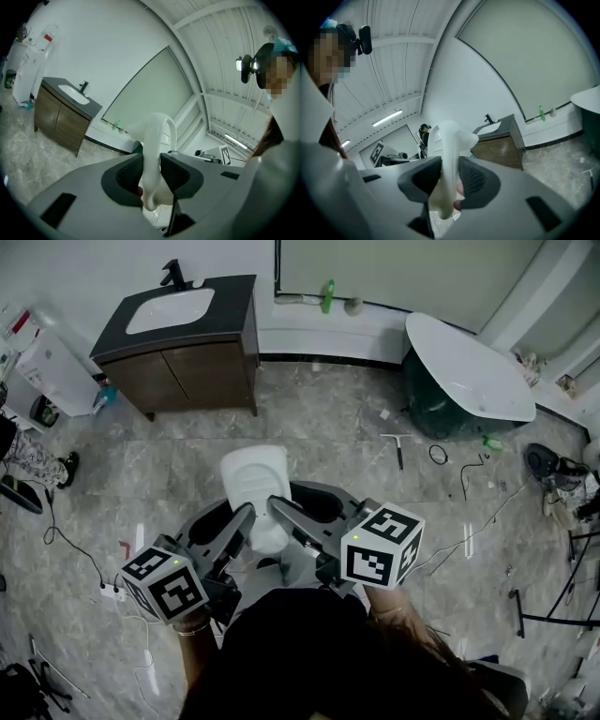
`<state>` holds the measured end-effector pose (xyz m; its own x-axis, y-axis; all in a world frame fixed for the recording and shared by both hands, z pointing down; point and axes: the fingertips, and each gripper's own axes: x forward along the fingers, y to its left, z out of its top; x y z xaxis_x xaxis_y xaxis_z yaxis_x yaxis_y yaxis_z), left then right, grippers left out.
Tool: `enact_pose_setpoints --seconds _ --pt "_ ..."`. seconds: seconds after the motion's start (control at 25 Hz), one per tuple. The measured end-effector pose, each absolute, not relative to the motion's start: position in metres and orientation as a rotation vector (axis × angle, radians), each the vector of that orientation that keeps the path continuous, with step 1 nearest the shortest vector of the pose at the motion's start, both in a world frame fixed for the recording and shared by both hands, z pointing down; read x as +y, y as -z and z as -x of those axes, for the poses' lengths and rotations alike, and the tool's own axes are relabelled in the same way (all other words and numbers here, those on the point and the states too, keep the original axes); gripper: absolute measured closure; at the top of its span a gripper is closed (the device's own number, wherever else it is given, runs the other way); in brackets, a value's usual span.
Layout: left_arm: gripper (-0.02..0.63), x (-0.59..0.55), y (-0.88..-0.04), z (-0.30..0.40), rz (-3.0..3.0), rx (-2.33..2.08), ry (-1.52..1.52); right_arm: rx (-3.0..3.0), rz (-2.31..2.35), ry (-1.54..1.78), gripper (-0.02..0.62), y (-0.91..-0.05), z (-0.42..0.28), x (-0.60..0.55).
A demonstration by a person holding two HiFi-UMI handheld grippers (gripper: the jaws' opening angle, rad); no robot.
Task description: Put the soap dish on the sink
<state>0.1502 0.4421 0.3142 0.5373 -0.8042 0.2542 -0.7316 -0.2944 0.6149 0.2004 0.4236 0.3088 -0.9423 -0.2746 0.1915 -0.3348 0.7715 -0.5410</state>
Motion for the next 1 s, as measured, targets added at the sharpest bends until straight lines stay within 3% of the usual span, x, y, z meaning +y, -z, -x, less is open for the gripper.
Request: enact_pose_setpoints --seconds 0.52,1.0 --pt "0.482 0.388 -0.330 -0.152 -1.998 -1.297 0.133 -2.820 -0.413 -0.966 0.469 -0.326 -0.201 0.367" --pt "0.482 0.304 -0.345 -0.079 -1.988 -1.294 0.127 -2.782 -0.435 -0.982 0.469 -0.342 -0.129 0.283"
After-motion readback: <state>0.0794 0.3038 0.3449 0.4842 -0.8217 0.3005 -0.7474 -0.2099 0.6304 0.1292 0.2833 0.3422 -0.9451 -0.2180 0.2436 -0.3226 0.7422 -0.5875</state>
